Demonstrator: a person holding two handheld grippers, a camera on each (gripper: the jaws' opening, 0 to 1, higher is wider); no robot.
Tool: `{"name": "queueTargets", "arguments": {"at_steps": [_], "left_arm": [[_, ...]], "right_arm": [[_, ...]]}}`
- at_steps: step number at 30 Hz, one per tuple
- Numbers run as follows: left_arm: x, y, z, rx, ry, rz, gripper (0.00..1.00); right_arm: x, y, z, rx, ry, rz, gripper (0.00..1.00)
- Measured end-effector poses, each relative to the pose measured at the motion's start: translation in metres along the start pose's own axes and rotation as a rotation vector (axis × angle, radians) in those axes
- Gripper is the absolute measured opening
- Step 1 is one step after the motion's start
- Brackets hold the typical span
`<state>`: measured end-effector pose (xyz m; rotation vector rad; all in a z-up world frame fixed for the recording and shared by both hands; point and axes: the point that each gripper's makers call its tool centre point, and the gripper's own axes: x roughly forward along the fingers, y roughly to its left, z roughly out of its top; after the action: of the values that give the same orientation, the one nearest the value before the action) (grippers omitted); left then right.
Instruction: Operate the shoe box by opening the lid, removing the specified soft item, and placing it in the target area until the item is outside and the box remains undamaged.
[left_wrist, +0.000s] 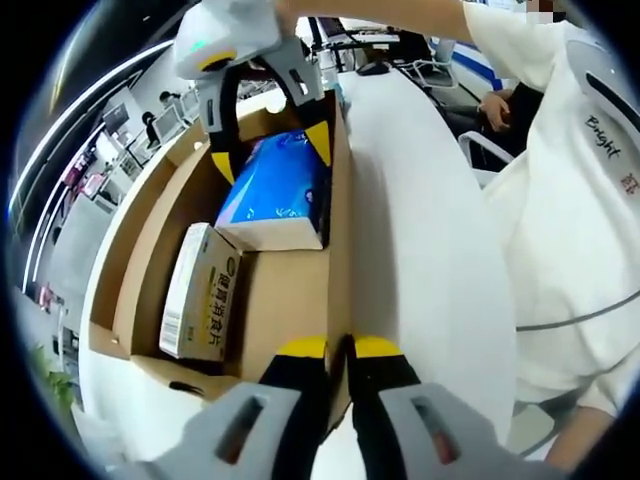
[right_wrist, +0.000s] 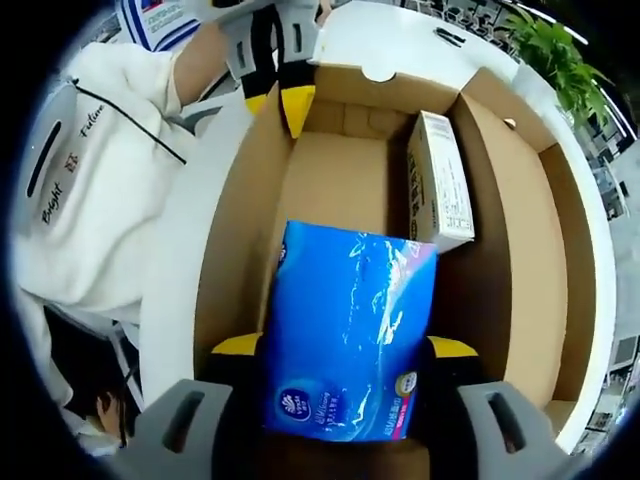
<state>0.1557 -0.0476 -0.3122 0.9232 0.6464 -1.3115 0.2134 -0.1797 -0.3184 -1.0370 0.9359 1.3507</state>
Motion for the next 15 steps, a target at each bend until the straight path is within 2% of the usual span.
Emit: {"name": "queueTargets", "arguments": {"at_steps": [7,10,15], "left_arm": [[0.0,0.0,0.0,0.013,-0.003,-0.002,0.06],[0.0,-0.001,0.0,0.015,-0.008,-0.001,0.06],[0.0,-0.001,0.0,0.019,-0.003,0.003,0.06]], "right_arm": [[0.013,0.004,0.003,-0.027,0.052,0.015,0.72],[0.017,-0.007,0.002,-0.027,0.087,0.017,0.74],[0.021,-0.006,-0.001,-0.022,0.123,0.019,0.77]]}}
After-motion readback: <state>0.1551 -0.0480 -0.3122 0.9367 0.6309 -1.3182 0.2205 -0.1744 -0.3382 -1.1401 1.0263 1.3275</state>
